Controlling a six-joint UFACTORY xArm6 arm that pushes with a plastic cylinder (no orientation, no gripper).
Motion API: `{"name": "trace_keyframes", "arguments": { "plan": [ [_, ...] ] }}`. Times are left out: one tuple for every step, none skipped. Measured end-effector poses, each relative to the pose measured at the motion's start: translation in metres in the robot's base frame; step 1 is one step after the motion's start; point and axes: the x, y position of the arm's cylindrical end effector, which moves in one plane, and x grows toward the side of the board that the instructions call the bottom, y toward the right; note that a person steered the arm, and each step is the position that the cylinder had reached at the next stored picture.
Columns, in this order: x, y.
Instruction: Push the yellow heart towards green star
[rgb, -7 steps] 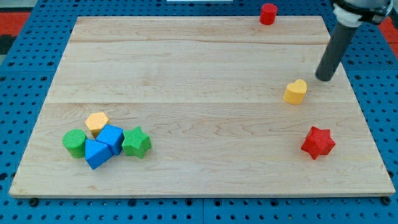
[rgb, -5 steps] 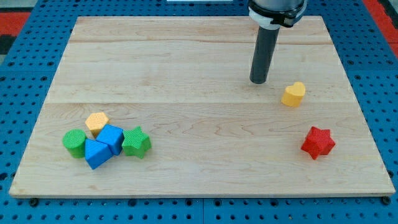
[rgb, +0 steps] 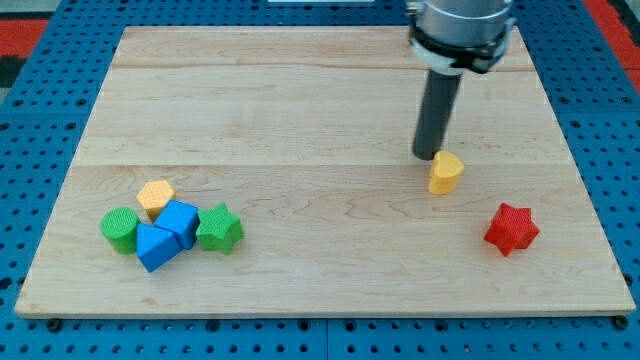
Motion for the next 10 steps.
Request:
{"name": "trace_keyframes", "arguments": {
  "plan": [
    [0.009, 0.002],
    [0.024, 0.021],
    [0.037, 0.025],
    [0.046, 0.049],
    [0.075, 0.048],
    [0.095, 0.015],
    [0.096, -0.049],
    [0.096, -0.099],
    [0.096, -0.144],
    [0.096, -0.186]
  ]
}}
